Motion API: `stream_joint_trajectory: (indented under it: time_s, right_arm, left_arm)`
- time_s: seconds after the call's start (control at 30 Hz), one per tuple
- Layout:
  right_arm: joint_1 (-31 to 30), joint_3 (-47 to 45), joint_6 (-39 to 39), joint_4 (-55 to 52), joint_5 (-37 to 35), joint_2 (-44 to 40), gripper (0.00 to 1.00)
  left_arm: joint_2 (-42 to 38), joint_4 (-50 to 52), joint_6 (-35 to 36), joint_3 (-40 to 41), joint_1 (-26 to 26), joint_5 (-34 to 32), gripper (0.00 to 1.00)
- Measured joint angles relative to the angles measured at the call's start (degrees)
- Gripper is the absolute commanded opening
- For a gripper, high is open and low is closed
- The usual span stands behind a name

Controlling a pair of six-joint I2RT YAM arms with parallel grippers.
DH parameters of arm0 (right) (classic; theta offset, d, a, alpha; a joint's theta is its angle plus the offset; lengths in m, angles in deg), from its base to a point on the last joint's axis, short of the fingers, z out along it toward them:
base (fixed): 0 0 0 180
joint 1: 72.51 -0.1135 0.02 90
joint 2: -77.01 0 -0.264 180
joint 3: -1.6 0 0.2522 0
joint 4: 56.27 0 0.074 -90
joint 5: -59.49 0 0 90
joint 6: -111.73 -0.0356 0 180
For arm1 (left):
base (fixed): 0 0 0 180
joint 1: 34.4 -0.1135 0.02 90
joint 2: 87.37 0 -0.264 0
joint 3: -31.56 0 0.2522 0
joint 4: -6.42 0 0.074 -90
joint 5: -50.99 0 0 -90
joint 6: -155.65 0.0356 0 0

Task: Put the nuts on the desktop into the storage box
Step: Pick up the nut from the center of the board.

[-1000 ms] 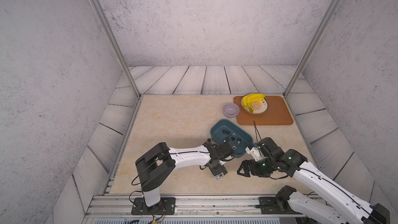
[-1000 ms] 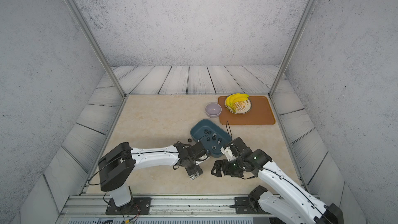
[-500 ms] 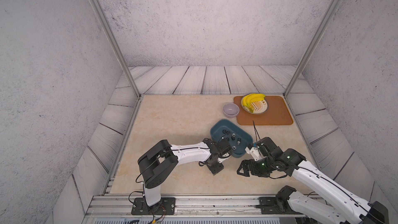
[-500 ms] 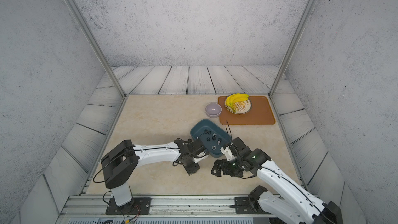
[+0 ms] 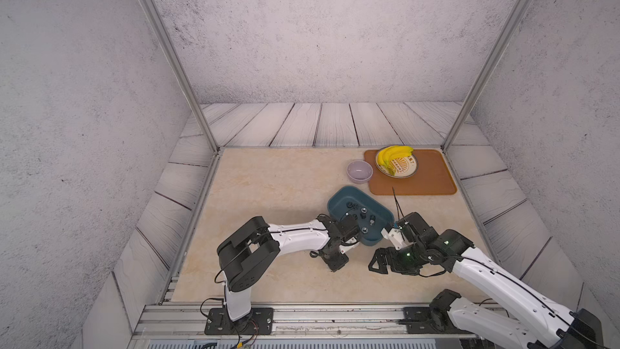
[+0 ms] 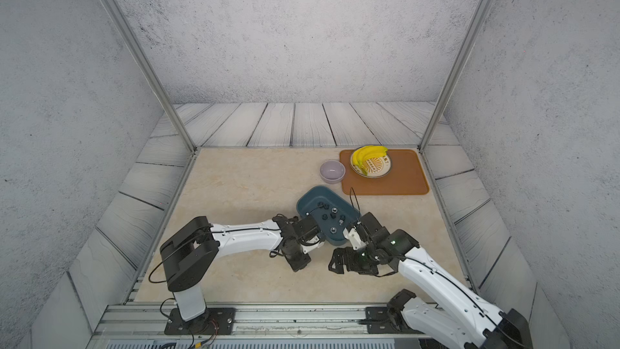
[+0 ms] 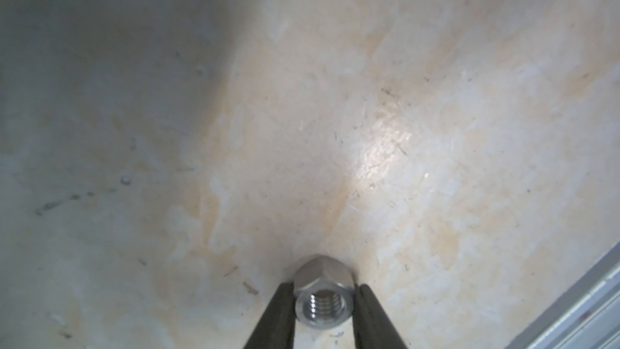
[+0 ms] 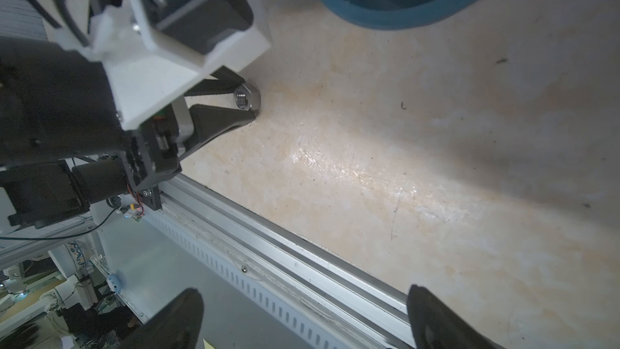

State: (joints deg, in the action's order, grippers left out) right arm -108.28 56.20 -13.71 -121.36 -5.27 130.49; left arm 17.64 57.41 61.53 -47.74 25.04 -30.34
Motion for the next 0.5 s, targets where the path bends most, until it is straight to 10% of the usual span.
stream_joint_trajectory:
  time_s: [0.5]
  right_arm:
    - [0.0,2.6,-2.7,1.9,-6.9,-2.2,0.99]
  left_arm:
    - [-5.4,6.4,-4.4,-6.8,-1.4,-3.4,0.32]
